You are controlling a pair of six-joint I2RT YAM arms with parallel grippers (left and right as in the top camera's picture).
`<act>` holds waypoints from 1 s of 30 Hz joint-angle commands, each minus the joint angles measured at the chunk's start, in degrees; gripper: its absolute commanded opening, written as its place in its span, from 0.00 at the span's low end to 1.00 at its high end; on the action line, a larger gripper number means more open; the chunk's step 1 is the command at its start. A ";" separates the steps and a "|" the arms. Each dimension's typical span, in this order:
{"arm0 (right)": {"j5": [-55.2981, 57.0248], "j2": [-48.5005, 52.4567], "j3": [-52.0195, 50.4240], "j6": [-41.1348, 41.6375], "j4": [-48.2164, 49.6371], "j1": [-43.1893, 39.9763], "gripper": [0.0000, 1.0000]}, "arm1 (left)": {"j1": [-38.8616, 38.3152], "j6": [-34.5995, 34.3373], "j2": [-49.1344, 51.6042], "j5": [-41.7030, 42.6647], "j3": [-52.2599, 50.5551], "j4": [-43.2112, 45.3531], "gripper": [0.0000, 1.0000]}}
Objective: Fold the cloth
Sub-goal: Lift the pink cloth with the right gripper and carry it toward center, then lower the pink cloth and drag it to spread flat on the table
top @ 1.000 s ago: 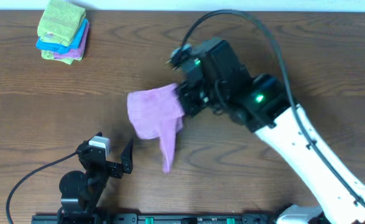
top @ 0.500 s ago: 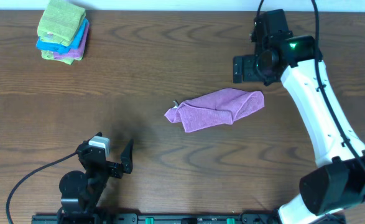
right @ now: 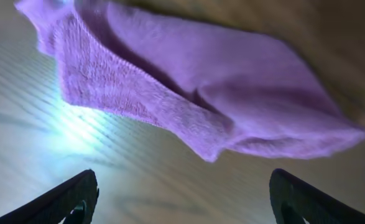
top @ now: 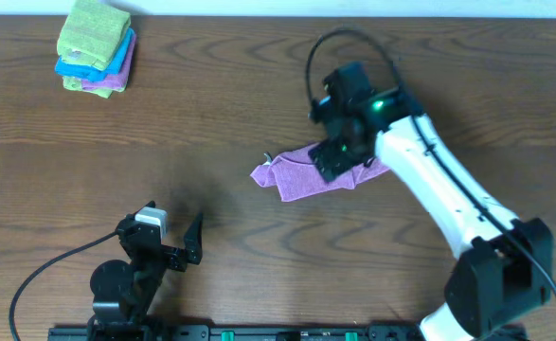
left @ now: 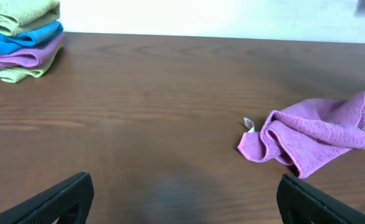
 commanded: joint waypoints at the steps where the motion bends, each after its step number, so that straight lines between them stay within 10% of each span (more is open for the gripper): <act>1: 2.43 -0.39 -6.16 -2.97 4.46 0.96 0.88 | 0.39 0.00 -0.33 -0.46 -1.25 -0.35 0.95; 5: 5.05 -0.42 -12.90 -2.97 11.87 0.90 0.81 | 0.39 0.00 -0.33 -0.44 -1.25 -0.35 0.95; 9: 6.29 -0.37 -15.72 -2.97 16.15 0.85 0.35 | 0.39 0.00 -0.33 -0.46 -1.25 -0.35 0.95; 14: 6.29 -0.35 -16.33 -2.97 17.81 0.83 0.01 | 0.39 0.00 -0.33 -0.46 -1.25 -0.35 0.95; 16: 6.29 -0.35 -16.35 -2.97 18.49 0.85 0.01 | 0.39 0.00 -0.33 -0.46 -1.25 -0.35 0.95; 18: 6.27 -0.35 -16.35 -2.97 18.86 0.85 0.49 | 0.39 0.00 -0.33 -0.46 -1.25 -0.35 0.95; 30: 6.08 4.85 -16.37 -8.92 20.57 0.79 0.52 | 0.39 -0.02 -0.33 -0.46 -1.25 -0.35 0.95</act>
